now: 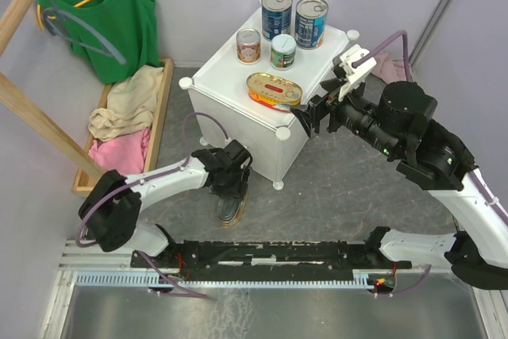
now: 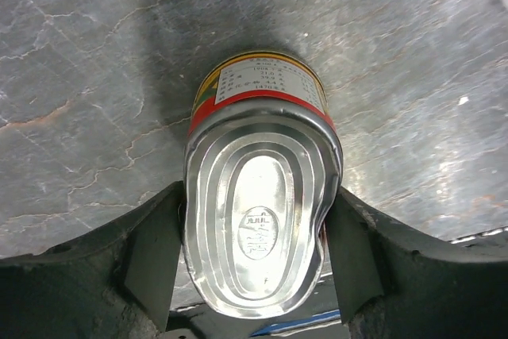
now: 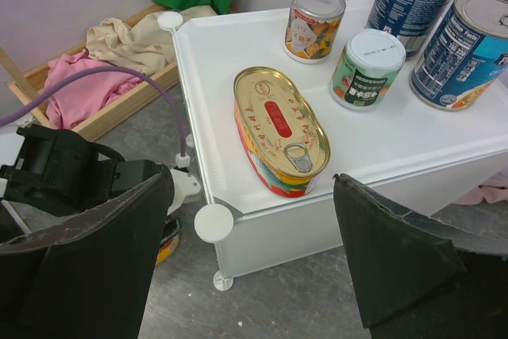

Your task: Place and organize the canned foods onto the counter

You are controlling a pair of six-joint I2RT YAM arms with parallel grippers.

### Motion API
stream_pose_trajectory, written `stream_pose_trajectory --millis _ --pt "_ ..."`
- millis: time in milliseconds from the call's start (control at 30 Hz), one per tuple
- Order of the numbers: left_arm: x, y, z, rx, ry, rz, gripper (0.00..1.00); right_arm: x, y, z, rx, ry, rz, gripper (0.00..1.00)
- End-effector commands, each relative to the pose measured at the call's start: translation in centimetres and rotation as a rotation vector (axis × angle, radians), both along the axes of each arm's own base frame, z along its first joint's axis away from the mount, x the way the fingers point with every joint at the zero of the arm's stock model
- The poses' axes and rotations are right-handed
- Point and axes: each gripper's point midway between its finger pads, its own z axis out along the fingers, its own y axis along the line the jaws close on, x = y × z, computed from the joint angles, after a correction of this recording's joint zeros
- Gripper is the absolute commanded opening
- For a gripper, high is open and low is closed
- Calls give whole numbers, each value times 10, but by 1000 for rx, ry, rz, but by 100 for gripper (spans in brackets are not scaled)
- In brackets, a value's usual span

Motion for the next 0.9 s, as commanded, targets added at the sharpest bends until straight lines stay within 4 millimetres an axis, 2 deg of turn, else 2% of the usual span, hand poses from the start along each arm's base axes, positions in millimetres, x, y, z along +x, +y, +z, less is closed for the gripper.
stream_pose_trajectory --millis 0,400,633,867 --pt "26 -29 41 -226 -152 148 3 -5 -3 11 45 -22 4 92" --pt "34 -6 129 -371 -369 301 3 -5 -1 2 50 0 8 91" --pt "33 8 172 -427 -457 347 3 -6 -1 -1 53 10 7 91" --pt "37 20 231 -490 -571 379 3 -6 -4 -2 61 11 -2 91"
